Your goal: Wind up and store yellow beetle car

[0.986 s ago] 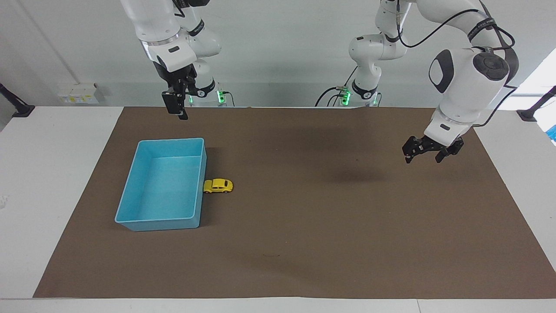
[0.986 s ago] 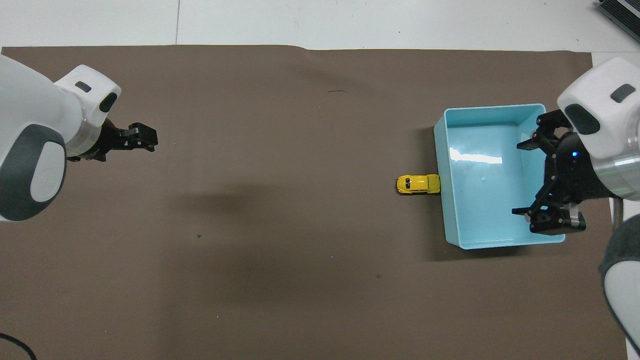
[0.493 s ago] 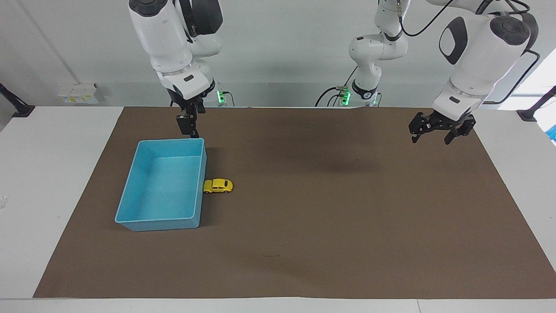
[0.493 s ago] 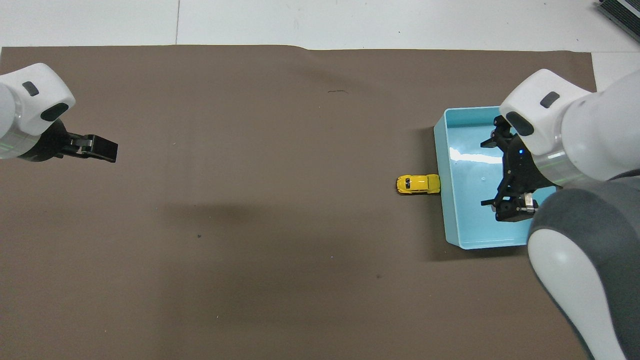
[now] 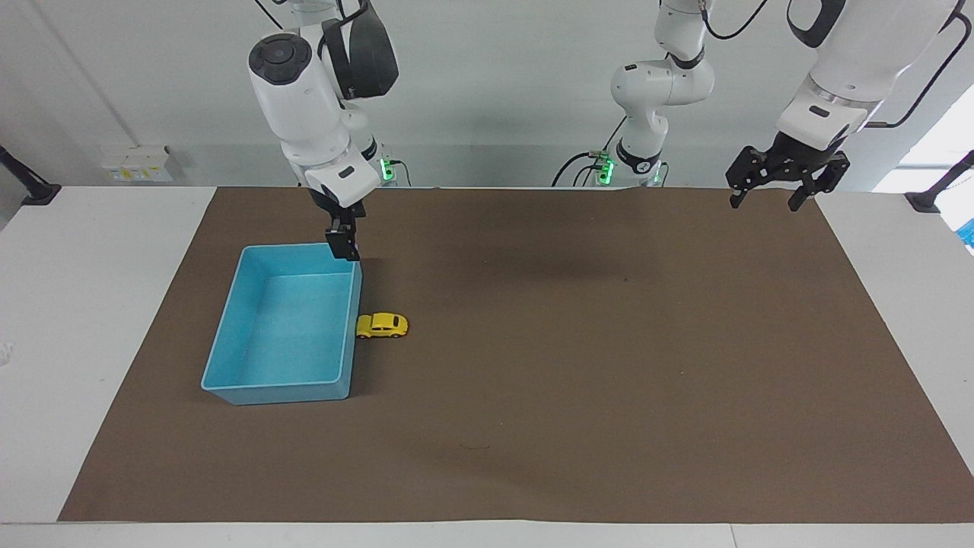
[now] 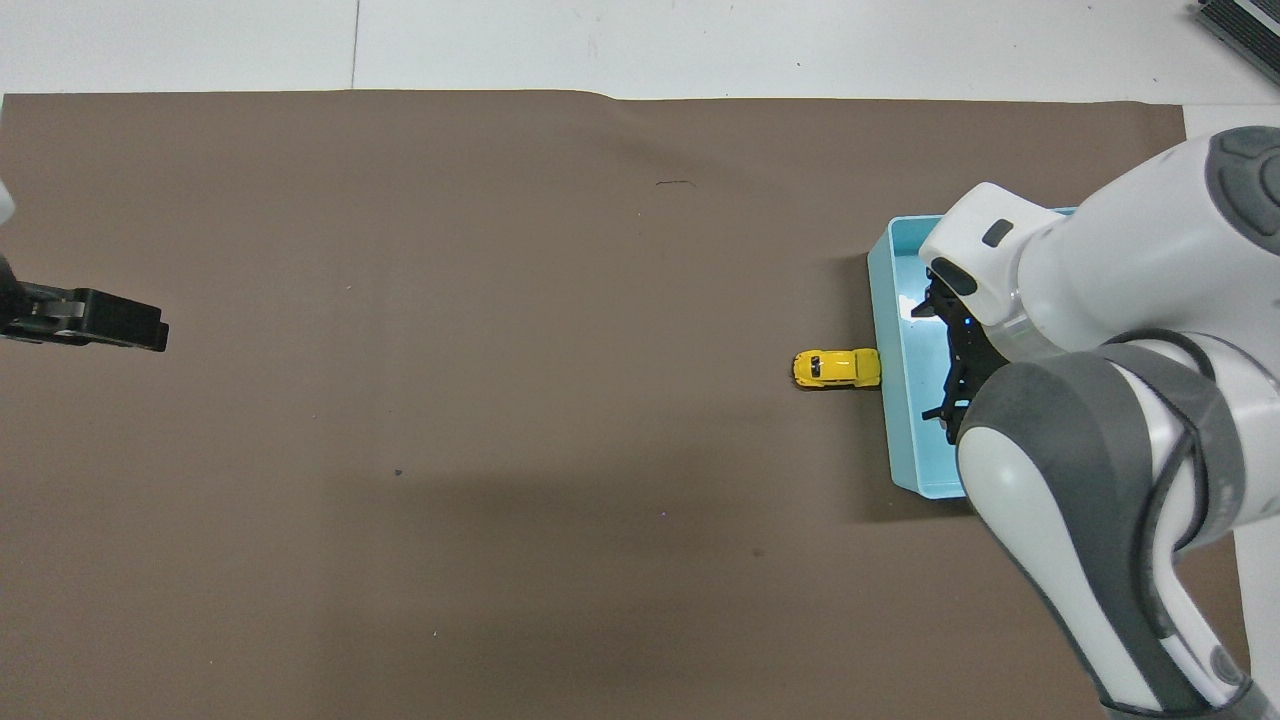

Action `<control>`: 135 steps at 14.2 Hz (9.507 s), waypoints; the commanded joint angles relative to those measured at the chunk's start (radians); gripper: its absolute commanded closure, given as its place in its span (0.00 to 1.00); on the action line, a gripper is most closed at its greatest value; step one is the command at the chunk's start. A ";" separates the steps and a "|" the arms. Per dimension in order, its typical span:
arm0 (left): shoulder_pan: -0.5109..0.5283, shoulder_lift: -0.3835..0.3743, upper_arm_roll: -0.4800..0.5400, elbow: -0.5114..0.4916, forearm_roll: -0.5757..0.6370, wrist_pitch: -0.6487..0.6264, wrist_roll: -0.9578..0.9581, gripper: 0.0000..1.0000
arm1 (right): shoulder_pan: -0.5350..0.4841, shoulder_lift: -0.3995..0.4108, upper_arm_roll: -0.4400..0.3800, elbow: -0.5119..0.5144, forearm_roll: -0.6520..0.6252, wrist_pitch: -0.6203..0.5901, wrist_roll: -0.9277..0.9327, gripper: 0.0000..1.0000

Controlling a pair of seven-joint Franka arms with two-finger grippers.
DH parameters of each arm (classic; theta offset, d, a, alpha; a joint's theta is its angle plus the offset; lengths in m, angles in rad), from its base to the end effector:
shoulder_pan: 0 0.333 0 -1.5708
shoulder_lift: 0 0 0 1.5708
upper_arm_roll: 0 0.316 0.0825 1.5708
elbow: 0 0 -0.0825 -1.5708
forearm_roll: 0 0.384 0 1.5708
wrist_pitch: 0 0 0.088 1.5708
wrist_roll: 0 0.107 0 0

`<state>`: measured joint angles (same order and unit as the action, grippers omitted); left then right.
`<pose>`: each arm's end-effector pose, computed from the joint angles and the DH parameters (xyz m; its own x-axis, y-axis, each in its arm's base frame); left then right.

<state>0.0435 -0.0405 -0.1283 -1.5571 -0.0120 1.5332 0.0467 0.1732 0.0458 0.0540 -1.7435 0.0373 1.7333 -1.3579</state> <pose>0.5363 -0.0485 0.6496 0.9912 -0.1315 0.0166 -0.1317 -0.9913 0.0060 0.5562 0.1315 0.5305 -0.0064 0.9996 0.0262 0.9980 0.0081 -0.0630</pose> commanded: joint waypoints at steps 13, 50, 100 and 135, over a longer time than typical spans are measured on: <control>0.030 -0.053 -0.008 0.008 -0.008 -0.082 0.007 0.00 | 0.008 0.043 -0.002 -0.159 0.023 0.196 -0.024 0.00; -0.024 -0.052 0.088 0.012 -0.009 -0.087 0.007 0.00 | 0.023 0.233 -0.003 -0.356 -0.033 0.672 -0.012 0.57; -0.024 -0.052 0.090 0.012 -0.011 -0.087 0.007 0.00 | -0.196 0.051 -0.016 -0.286 -0.059 0.353 -0.288 1.00; -0.024 -0.052 0.090 0.012 -0.011 -0.087 0.007 0.00 | -0.254 0.189 -0.014 -0.389 -0.070 0.624 -0.330 0.00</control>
<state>0.0298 -0.0699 -0.0514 -1.5245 -0.0129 1.4528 0.0464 -0.0702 0.2354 0.0316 -2.1261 -0.0225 2.3537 -1.6902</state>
